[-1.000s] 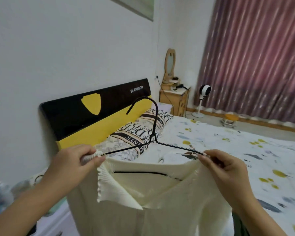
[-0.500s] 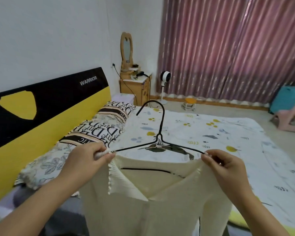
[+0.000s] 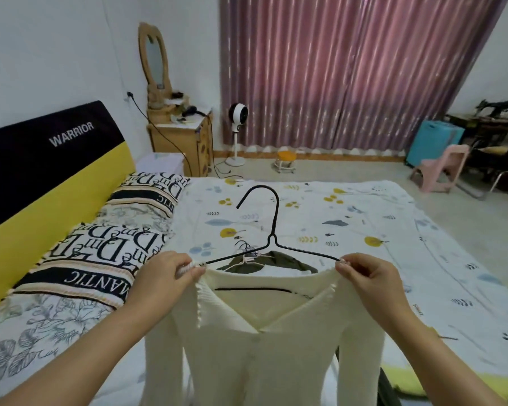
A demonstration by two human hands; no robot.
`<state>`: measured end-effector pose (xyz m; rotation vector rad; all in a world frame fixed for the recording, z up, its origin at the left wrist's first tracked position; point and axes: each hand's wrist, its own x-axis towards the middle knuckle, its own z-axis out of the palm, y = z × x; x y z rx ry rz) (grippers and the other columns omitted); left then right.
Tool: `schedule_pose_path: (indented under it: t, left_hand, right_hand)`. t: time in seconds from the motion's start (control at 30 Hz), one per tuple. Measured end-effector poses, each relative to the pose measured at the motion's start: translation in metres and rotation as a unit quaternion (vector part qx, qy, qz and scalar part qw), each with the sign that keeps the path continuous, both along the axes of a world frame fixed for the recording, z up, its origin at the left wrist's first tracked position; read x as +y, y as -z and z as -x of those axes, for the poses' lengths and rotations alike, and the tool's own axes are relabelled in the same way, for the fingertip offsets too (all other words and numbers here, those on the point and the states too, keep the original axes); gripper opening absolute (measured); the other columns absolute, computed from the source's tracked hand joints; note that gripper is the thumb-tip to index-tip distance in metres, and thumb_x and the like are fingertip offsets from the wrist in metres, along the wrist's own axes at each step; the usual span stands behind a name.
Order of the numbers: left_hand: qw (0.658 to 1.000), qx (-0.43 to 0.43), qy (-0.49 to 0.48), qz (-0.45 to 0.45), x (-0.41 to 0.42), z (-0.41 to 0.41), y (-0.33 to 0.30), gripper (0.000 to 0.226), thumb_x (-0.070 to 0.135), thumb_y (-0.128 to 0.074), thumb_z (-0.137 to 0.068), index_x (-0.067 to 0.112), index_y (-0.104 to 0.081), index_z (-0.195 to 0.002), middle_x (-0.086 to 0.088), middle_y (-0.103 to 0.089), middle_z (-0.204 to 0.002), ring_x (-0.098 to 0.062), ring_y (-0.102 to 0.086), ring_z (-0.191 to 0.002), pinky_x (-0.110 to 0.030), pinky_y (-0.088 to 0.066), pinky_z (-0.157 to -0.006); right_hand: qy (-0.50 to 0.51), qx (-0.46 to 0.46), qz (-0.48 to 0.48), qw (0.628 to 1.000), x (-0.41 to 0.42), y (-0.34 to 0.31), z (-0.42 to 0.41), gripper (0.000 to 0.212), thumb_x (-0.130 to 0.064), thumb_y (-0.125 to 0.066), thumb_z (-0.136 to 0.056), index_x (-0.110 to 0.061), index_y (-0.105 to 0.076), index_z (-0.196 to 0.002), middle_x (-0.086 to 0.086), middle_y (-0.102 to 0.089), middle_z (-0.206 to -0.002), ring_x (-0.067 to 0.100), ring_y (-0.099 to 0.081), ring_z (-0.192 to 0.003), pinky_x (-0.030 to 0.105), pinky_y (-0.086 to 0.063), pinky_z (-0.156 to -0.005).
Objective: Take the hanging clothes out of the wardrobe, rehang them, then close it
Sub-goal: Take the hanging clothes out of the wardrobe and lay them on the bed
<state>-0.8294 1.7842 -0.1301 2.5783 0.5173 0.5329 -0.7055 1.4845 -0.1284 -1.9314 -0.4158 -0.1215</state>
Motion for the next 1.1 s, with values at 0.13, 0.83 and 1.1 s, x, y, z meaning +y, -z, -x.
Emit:
schedule_pose_path:
  t: [0.13, 0.83, 1.1]
  left_hand:
    - [1.000, -0.024, -0.004, 0.018, 0.018, -0.040, 0.021, 0.028, 0.035, -0.064, -0.085, 0.023, -0.049, -0.064, 0.004, -0.048, -0.067, -0.018, -0.045, -0.072, -0.028, -0.026, -0.057]
    - [0.996, 0.053, -0.069, 0.016, 0.119, -0.288, 0.245, 0.042, 0.018, -0.072, -0.080, 0.022, -0.042, -0.051, 0.002, -0.045, -0.055, -0.026, -0.048, -0.061, -0.031, -0.030, -0.057]
    - [0.985, 0.125, -0.103, -0.051, 0.137, -0.318, 0.341, 0.030, 0.023, -0.077, -0.074, 0.010, -0.060, -0.054, -0.008, -0.056, -0.054, -0.031, -0.056, -0.055, -0.030, -0.033, -0.057]
  right_hand:
    - [0.017, 0.010, 0.024, 1.000, 0.028, 0.013, -0.041, 0.025, -0.010, -0.067, -0.084, -0.027, -0.065, -0.065, 0.007, -0.066, -0.068, 0.008, -0.051, -0.060, 0.013, -0.037, -0.056]
    - [0.011, 0.096, 0.322, 0.942, 0.120, 0.242, -0.296, 0.013, -0.016, -0.047, -0.095, -0.016, -0.048, -0.082, 0.002, -0.054, -0.082, 0.026, -0.055, -0.087, 0.031, -0.032, -0.066]
    - [0.001, 0.127, 0.345, 0.930, 0.152, 0.337, -0.338, 0.016, -0.007, -0.046, -0.092, -0.008, -0.061, -0.088, 0.008, -0.058, -0.092, 0.024, -0.052, -0.092, 0.031, -0.034, -0.071]
